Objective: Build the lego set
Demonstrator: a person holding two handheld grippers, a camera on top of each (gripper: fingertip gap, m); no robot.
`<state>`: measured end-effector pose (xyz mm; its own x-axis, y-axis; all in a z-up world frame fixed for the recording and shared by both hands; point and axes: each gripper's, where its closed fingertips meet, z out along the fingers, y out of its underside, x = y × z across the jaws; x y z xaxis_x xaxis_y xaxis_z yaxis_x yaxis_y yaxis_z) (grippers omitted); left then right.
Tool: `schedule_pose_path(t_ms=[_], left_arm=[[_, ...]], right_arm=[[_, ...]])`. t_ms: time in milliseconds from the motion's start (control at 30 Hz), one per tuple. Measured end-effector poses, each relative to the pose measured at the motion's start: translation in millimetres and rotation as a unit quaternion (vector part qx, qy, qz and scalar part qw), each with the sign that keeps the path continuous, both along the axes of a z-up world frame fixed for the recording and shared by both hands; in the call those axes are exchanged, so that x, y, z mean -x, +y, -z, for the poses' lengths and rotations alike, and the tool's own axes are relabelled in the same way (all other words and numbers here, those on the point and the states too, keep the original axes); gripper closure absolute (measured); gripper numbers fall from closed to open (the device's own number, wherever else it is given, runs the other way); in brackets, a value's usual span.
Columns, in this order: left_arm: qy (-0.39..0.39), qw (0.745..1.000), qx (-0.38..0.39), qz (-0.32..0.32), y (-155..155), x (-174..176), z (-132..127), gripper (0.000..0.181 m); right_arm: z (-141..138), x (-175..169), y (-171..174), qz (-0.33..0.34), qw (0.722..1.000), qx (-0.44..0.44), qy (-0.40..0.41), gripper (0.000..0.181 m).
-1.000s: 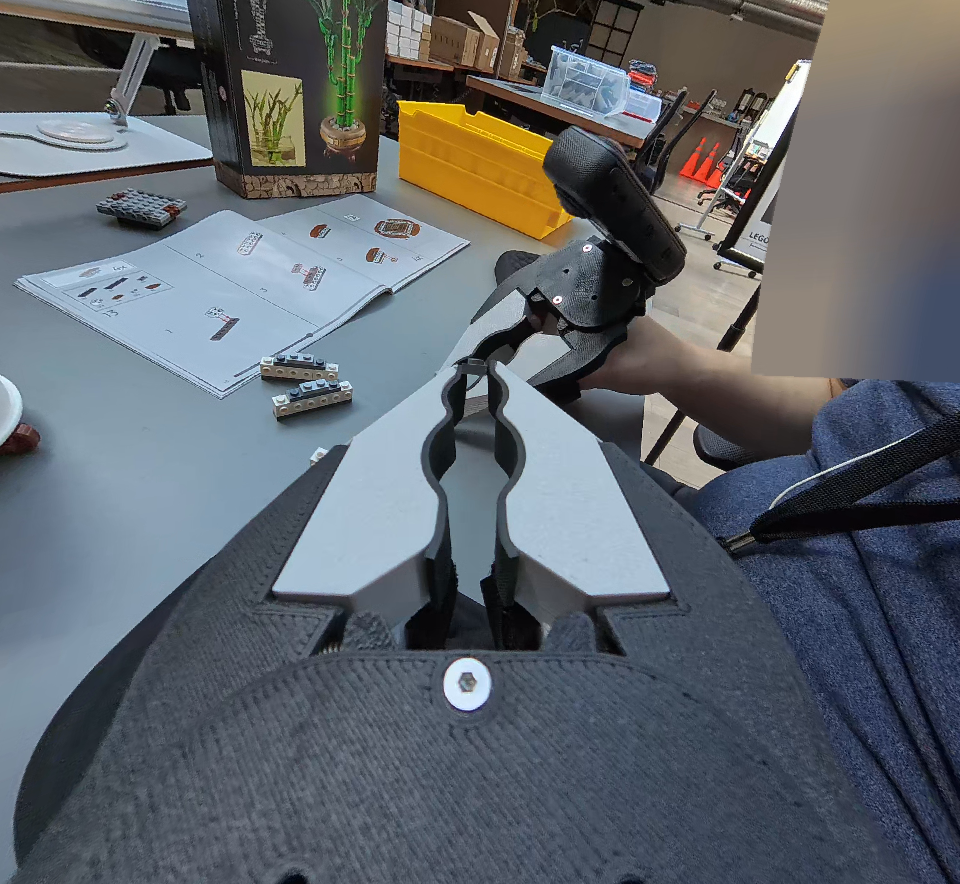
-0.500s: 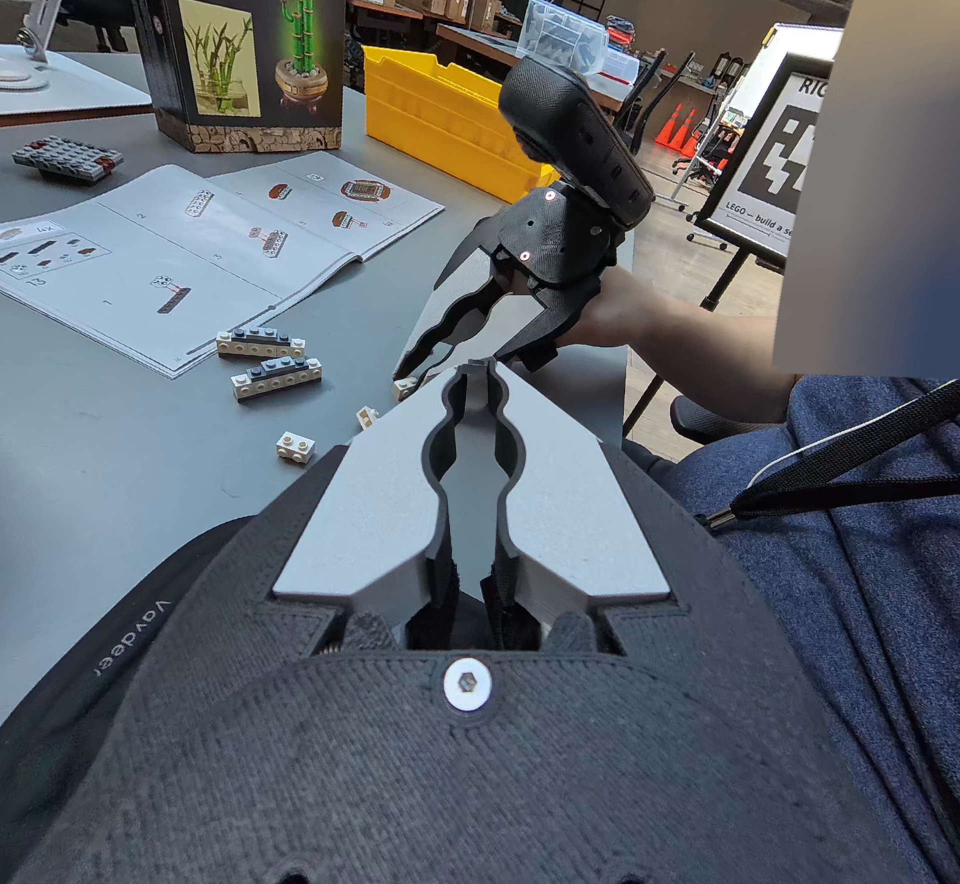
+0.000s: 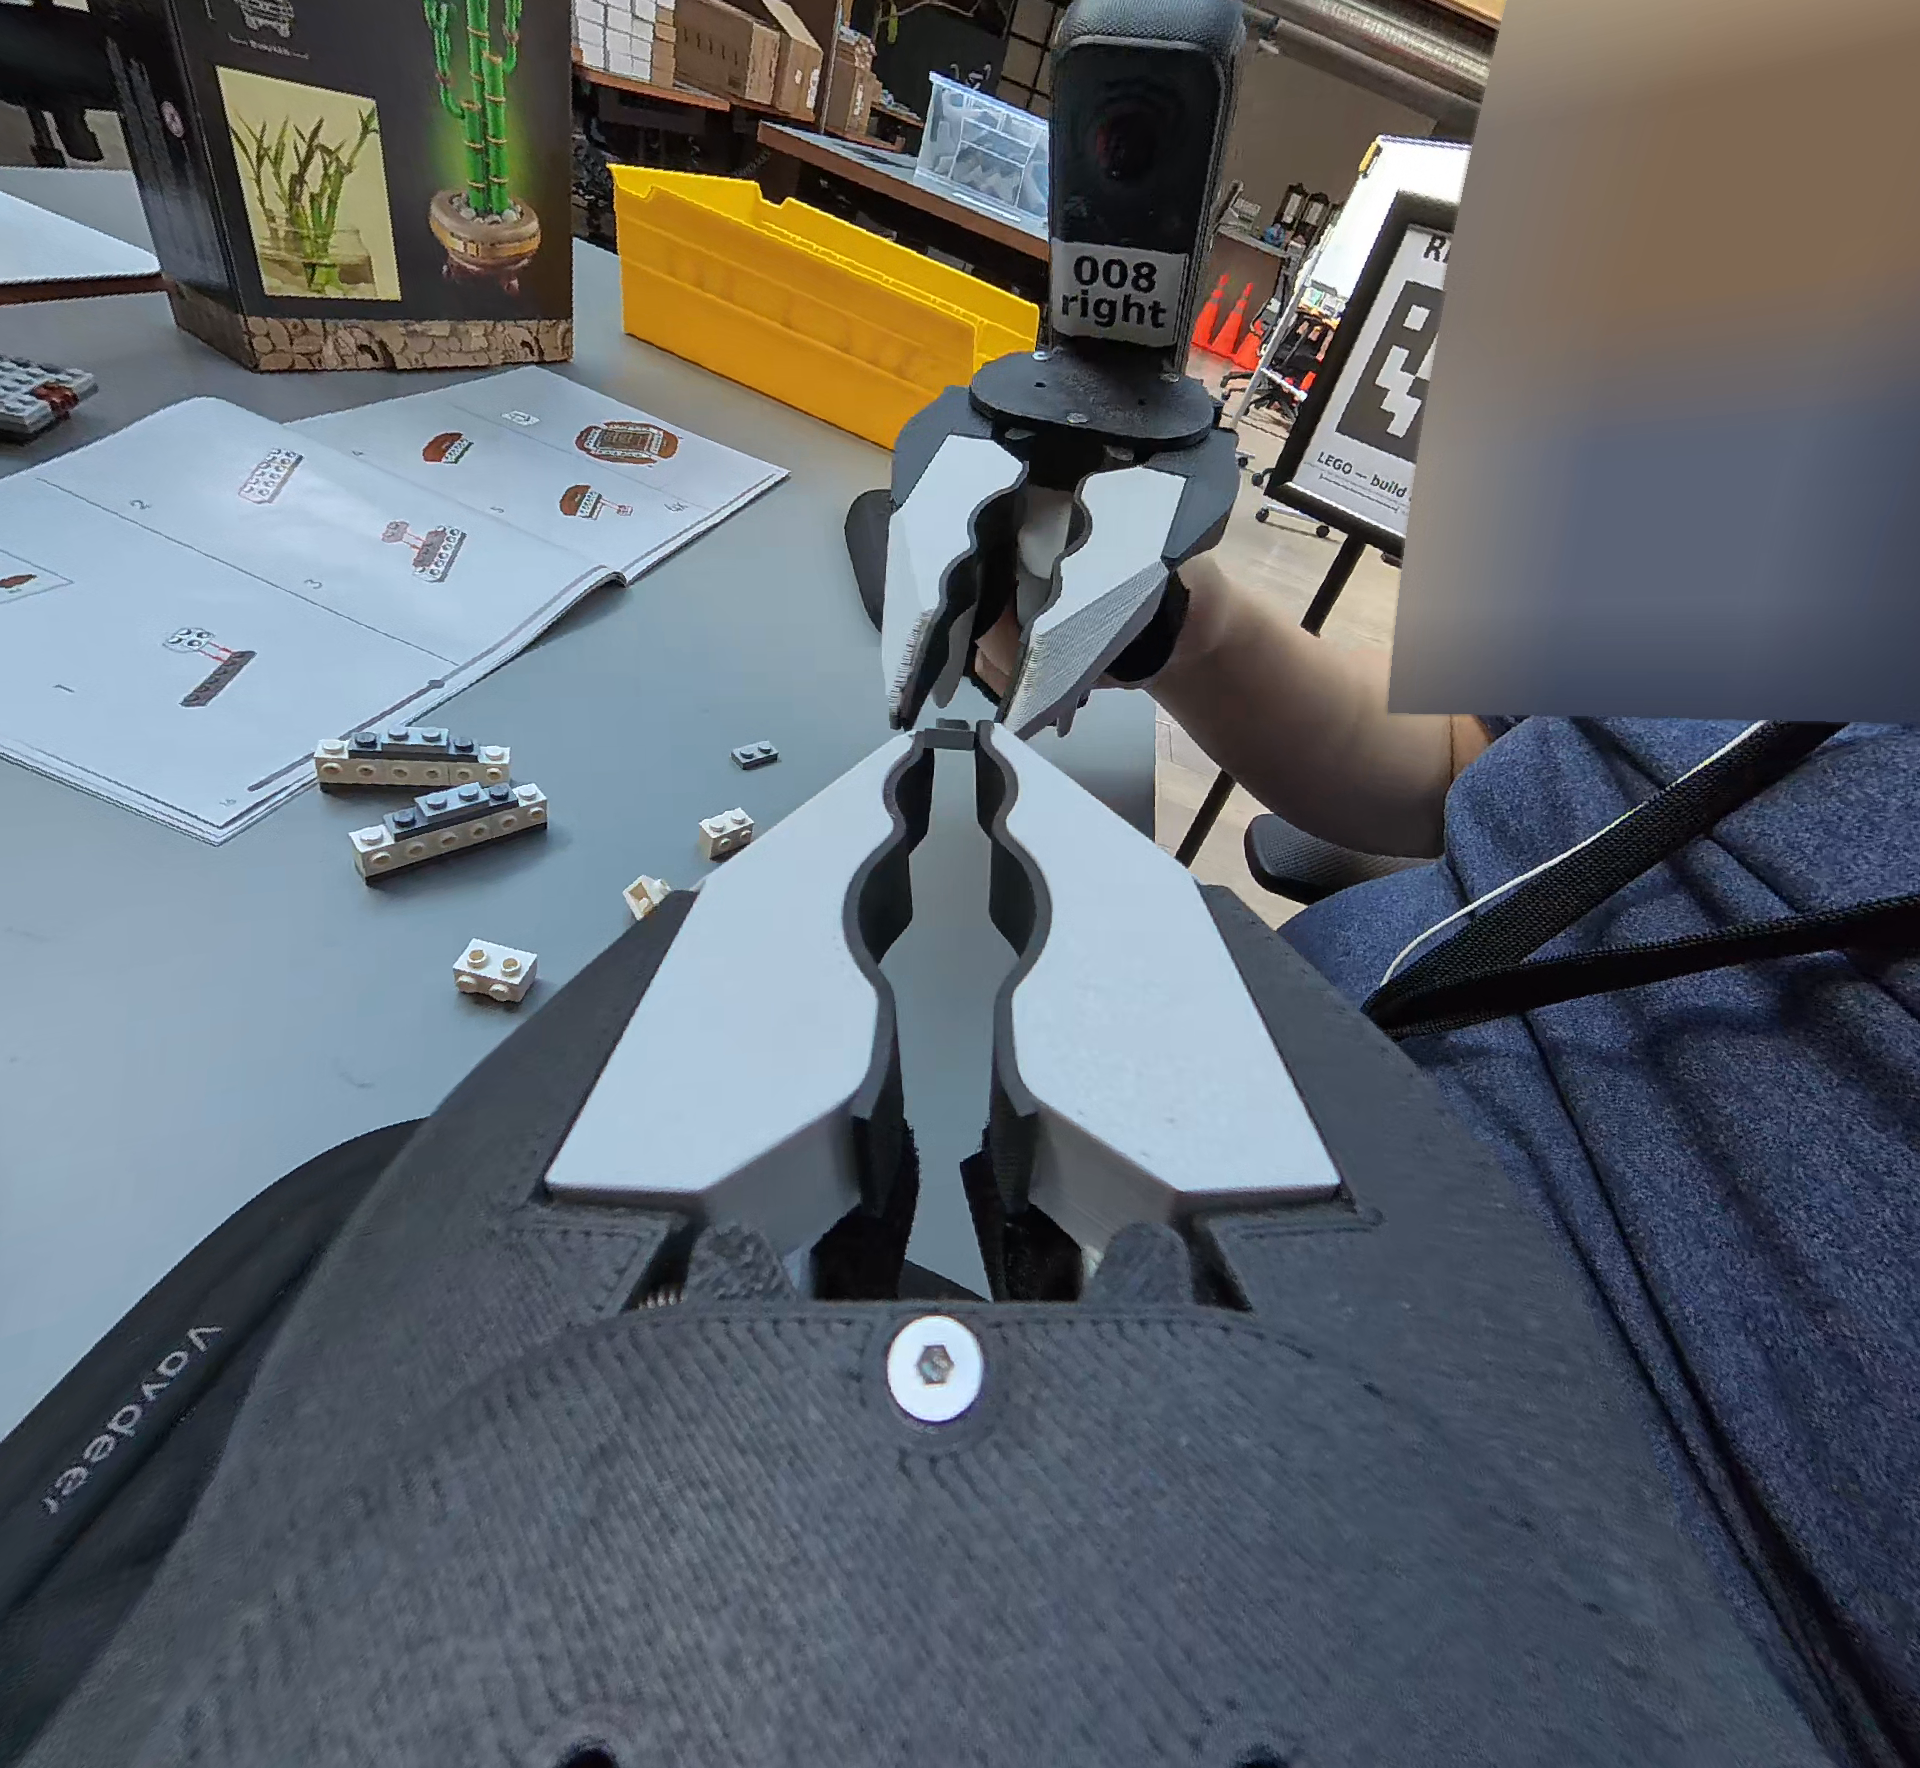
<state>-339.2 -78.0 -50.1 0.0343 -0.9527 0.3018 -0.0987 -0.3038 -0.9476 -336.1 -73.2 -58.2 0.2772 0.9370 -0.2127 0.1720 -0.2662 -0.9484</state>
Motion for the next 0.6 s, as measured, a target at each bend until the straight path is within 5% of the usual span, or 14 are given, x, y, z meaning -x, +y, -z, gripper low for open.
schedule_pose_path(t_ms=[600], left_arm=[[0.004, 1.0, -0.006, 0.005, -2.2, -0.9, -1.5, 0.176]], right_arm=[[2.5, 4.1, -5.2, -0.016, 1.0, 0.002, 0.002, 0.175]])
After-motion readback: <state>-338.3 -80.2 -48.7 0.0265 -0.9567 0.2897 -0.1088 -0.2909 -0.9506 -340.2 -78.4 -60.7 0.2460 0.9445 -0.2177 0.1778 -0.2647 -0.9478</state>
